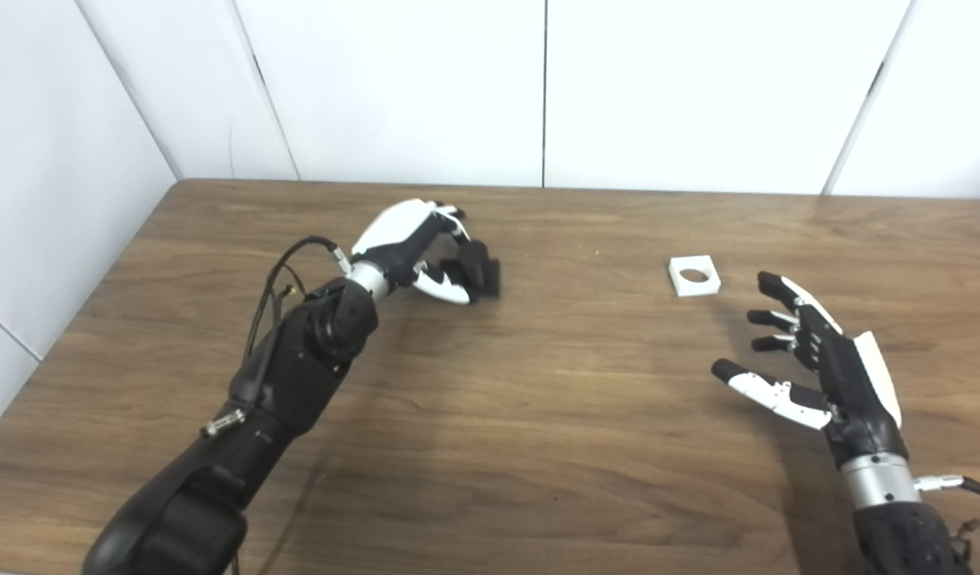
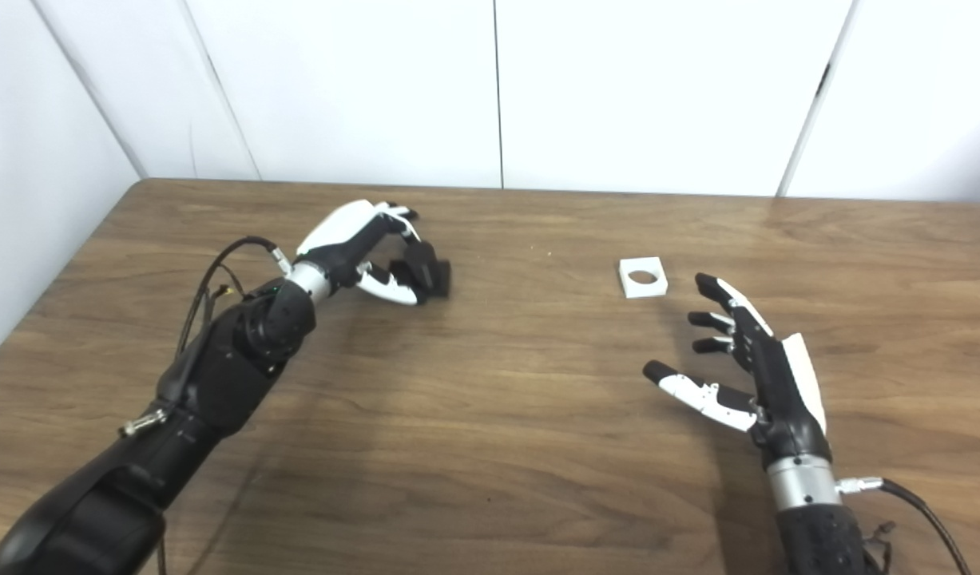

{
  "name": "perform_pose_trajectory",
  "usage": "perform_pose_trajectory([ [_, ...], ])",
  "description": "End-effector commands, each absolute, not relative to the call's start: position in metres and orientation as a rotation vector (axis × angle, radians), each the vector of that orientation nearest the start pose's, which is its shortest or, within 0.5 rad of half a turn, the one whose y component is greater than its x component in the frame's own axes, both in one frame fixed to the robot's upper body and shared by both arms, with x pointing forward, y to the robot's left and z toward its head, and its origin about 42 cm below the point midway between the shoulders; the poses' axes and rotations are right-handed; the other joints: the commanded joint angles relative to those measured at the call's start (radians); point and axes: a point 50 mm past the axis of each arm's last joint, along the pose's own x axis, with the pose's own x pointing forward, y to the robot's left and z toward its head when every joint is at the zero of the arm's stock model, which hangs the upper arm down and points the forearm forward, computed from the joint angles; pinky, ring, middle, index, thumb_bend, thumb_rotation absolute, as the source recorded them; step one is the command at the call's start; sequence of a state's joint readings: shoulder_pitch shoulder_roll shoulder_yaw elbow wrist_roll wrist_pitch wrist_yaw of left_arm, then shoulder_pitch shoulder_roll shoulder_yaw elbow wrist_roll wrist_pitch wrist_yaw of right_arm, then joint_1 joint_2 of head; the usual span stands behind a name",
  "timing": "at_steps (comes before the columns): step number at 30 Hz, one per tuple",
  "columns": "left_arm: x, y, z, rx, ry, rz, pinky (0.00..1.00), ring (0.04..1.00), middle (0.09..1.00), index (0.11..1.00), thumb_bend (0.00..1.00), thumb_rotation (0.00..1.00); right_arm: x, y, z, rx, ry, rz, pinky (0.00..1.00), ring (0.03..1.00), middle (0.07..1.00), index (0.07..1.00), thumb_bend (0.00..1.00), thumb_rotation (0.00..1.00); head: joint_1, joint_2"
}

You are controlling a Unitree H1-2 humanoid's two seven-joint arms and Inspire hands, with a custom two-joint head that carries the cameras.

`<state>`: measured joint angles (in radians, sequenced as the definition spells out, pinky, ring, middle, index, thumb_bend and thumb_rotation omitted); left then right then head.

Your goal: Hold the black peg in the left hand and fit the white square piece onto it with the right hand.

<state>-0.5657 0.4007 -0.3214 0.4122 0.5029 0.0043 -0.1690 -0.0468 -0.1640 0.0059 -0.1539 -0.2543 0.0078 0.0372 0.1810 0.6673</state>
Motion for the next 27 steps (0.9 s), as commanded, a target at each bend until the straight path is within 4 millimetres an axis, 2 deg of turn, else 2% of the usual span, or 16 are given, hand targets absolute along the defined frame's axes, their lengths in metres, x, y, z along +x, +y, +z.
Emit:
perform_pose_trajectory([
  [1,0.453,0.256,0.196,1.044,-0.161,-0.392,0.98,0.983,0.921,0.488,0.51,0.09,0.303,-0.249,0.172,-0.418,-0.264,0.028,0.64,0.780,0.884,0.871,0.67,0.30,0.002,0.000],
  [11,0.438,0.249,0.205,0.969,-0.247,-0.580,0.99,1.000,0.967,0.493,0.51,0.09,0.304,-0.248,0.174,-0.419,-0.266,0.032,0.63,0.776,0.883,0.875,0.66,0.29,0.000,0.003],
  [15,0.429,0.241,0.205,1.022,-0.308,-0.625,0.98,1.000,0.966,0.493,0.51,0.09,0.305,-0.250,0.174,-0.415,-0.271,0.030,0.66,0.786,0.884,0.880,0.66,0.29,-0.004,0.006],
  [18,0.422,0.232,0.201,1.070,-0.356,-0.661,1.00,1.000,0.965,0.494,0.51,0.09,0.305,-0.251,0.174,-0.408,-0.270,0.034,0.67,0.791,0.887,0.886,0.66,0.29,-0.004,0.006],
  [27,0.395,0.206,0.184,1.047,-0.402,-0.737,1.00,1.000,0.963,0.494,0.52,0.09,0.306,-0.254,0.174,-0.422,-0.271,0.031,0.68,0.787,0.882,0.886,0.64,0.26,-0.006,0.008],
])
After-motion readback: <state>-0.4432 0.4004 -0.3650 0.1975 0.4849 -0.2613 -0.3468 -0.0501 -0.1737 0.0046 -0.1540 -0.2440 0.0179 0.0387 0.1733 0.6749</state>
